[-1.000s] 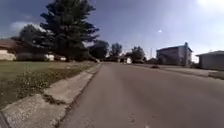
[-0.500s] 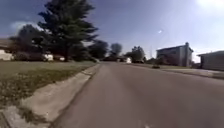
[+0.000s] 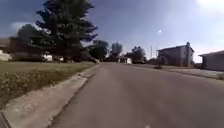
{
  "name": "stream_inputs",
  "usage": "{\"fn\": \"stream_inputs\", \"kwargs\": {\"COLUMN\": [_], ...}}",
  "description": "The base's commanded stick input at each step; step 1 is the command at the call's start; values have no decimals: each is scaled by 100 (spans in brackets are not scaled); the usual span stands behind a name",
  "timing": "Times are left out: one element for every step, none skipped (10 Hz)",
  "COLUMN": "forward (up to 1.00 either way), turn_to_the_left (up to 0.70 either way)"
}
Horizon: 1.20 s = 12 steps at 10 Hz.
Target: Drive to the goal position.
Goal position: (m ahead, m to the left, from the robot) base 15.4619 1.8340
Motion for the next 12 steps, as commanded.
{"fn": "stream_inputs", "kwargs": {"forward": [100, 100, 100, 100, 100, 100, 100, 100, 100, 100, 100, 100], "turn_to_the_left": [0, 0, 0, 0, 0, 0, 0, 0, 0, 33, 35, 21]}}
